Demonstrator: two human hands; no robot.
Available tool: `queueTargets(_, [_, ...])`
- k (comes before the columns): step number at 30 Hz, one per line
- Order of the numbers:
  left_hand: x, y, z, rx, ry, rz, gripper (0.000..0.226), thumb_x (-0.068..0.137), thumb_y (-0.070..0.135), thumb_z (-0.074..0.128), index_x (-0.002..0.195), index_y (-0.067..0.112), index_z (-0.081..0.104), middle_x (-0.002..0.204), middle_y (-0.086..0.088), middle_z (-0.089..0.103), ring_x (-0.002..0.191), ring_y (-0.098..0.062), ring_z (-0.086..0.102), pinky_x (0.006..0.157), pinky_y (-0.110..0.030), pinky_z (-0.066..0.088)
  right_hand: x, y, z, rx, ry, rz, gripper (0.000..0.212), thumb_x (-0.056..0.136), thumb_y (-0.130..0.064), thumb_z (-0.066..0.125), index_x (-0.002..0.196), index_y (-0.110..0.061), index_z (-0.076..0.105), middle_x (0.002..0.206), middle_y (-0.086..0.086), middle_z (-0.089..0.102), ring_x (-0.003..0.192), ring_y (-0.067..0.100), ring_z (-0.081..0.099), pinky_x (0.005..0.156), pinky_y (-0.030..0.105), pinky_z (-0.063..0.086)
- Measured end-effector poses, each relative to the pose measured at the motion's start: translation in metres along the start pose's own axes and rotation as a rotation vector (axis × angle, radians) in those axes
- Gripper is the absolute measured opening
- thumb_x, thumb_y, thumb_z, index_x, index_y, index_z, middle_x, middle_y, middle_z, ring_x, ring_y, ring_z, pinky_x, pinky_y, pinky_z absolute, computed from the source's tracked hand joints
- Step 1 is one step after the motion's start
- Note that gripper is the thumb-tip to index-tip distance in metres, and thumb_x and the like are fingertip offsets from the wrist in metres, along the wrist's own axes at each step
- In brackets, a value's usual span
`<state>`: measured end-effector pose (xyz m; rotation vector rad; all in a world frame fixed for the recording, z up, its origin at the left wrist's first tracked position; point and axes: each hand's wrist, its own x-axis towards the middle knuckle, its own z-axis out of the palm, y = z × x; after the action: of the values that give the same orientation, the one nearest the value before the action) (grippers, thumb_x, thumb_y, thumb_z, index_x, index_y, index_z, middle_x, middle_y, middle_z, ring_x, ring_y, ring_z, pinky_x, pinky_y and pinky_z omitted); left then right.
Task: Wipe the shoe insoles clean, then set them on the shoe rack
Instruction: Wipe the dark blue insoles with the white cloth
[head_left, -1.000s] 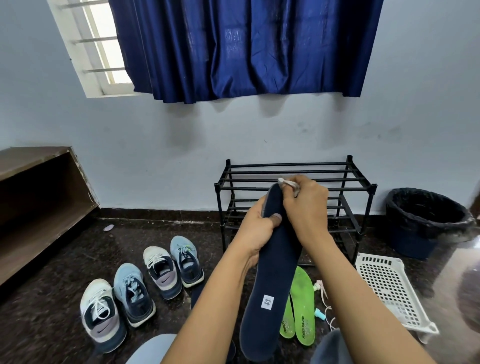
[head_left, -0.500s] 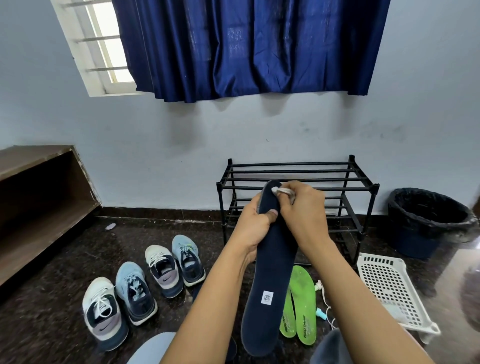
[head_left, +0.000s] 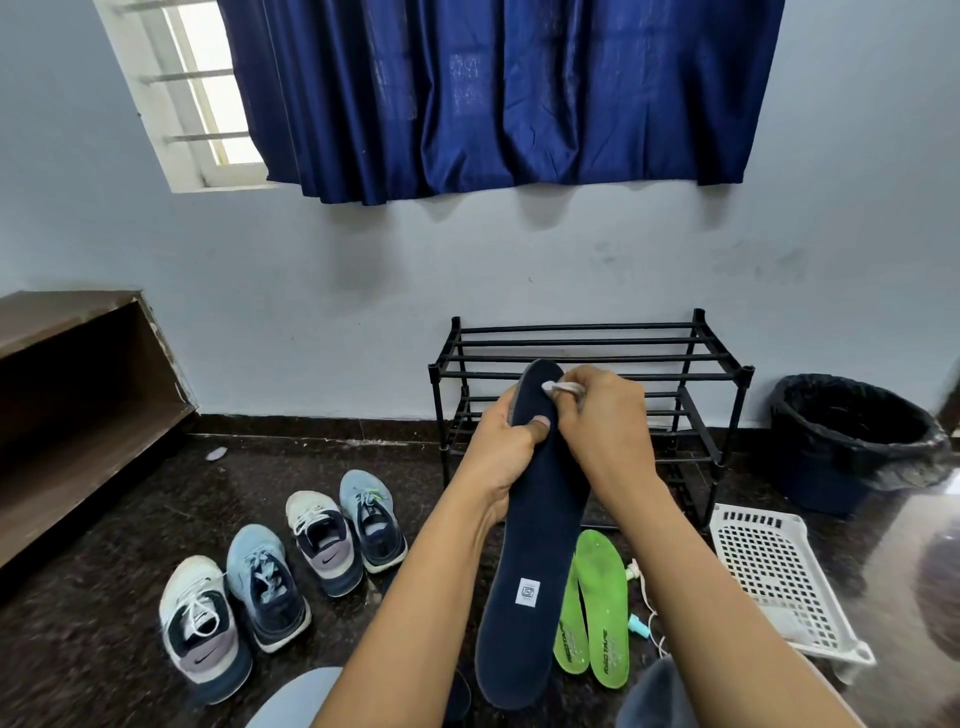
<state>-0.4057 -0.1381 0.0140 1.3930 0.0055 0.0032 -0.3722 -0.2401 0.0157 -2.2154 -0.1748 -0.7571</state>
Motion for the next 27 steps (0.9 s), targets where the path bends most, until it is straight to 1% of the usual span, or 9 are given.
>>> queueTargets(4, [-0.002, -0.004, 0.002, 0.016, -0.017, 0.015, 0.034, 0.096, -0.005, 0.047, 0.118, 0.017, 0.061, 0.090, -0.002, 0.072, 0.078, -0.016, 0.068, 0.070, -0.029, 0.056, 0.011, 0.006, -0.001, -0.016, 0.043, 0.043, 0.018, 0.089, -0.022, 0.058, 0.095, -0.008, 0.069, 0.085, 0.014, 0.069, 0.084, 0.031, 0.062, 0.069, 0.031, 0.043])
queueTargets(7, [-0.003, -0.003, 0.003, 0.007, -0.013, 0.014, 0.033, 0.095, -0.005, 0.048, 0.111, 0.019, 0.063, 0.087, -0.002, 0.072, 0.077, -0.017, 0.068, 0.069, -0.030, 0.057, 0.014, 0.009, -0.005, -0.002, 0.061, 0.070, 0.017, 0.087, -0.017, 0.058, 0.094, -0.007, 0.070, 0.086, 0.015, 0.069, 0.085, 0.032, 0.062, 0.072, 0.031, 0.043])
queueTargets(12, [0.000, 0.000, -0.001, -0.010, 0.017, 0.006, 0.034, 0.095, -0.006, 0.048, 0.110, 0.020, 0.063, 0.089, -0.005, 0.072, 0.077, -0.020, 0.068, 0.071, -0.034, 0.056, 0.004, 0.005, -0.009, 0.006, -0.003, 0.015, 0.014, 0.087, -0.016, 0.059, 0.092, -0.009, 0.070, 0.081, 0.013, 0.068, 0.081, 0.030, 0.061, 0.070, 0.032, 0.045])
queueTargets(16, [0.002, 0.000, -0.001, -0.009, 0.044, -0.008, 0.028, 0.095, -0.004, 0.048, 0.110, 0.015, 0.063, 0.088, -0.008, 0.070, 0.077, -0.022, 0.066, 0.073, -0.036, 0.055, 0.000, 0.004, -0.008, 0.000, -0.066, -0.002, 0.014, 0.088, -0.020, 0.061, 0.092, -0.010, 0.071, 0.082, 0.011, 0.069, 0.081, 0.029, 0.061, 0.070, 0.032, 0.046])
queueTargets(20, [-0.002, -0.003, 0.004, -0.042, 0.010, -0.016, 0.023, 0.095, -0.003, 0.050, 0.104, 0.014, 0.064, 0.090, -0.008, 0.071, 0.078, -0.021, 0.068, 0.072, -0.034, 0.056, 0.012, 0.010, -0.010, 0.012, 0.037, 0.039, 0.016, 0.089, -0.012, 0.054, 0.091, -0.006, 0.068, 0.082, 0.014, 0.068, 0.080, 0.032, 0.061, 0.071, 0.036, 0.048])
queueTargets(22, [-0.002, -0.001, 0.003, -0.050, 0.020, -0.010, 0.023, 0.095, -0.003, 0.051, 0.107, 0.013, 0.064, 0.093, -0.010, 0.072, 0.081, -0.023, 0.068, 0.072, -0.035, 0.057, 0.012, 0.012, -0.011, 0.031, 0.047, 0.046, 0.016, 0.088, -0.009, 0.052, 0.090, -0.006, 0.067, 0.080, 0.014, 0.067, 0.077, 0.031, 0.061, 0.066, 0.032, 0.045])
queueTargets(24, [0.000, 0.003, 0.000, -0.094, 0.037, -0.003, 0.024, 0.095, -0.004, 0.050, 0.104, 0.013, 0.064, 0.091, -0.010, 0.072, 0.078, -0.022, 0.068, 0.070, -0.034, 0.057, 0.008, 0.010, -0.010, 0.023, 0.066, 0.017, 0.014, 0.089, -0.009, 0.051, 0.089, -0.006, 0.065, 0.077, 0.014, 0.066, 0.072, 0.030, 0.059, 0.062, 0.031, 0.042])
queueTargets(26, [0.001, 0.006, -0.001, -0.140, 0.047, -0.001, 0.025, 0.095, -0.005, 0.049, 0.100, 0.014, 0.064, 0.088, -0.009, 0.072, 0.074, -0.021, 0.069, 0.067, -0.033, 0.057, 0.006, 0.007, -0.009, 0.054, 0.141, 0.002, 0.012, 0.089, -0.010, 0.052, 0.085, -0.006, 0.063, 0.075, 0.013, 0.065, 0.069, 0.030, 0.057, 0.061, 0.033, 0.041])
queueTargets(27, [0.002, 0.007, -0.002, -0.149, 0.054, -0.003, 0.025, 0.095, -0.006, 0.049, 0.099, 0.014, 0.064, 0.087, -0.008, 0.072, 0.074, -0.020, 0.069, 0.066, -0.031, 0.058, 0.006, 0.006, -0.011, 0.085, 0.203, 0.000, 0.011, 0.090, -0.011, 0.054, 0.083, -0.007, 0.062, 0.073, 0.011, 0.064, 0.067, 0.028, 0.056, 0.060, 0.032, 0.037])
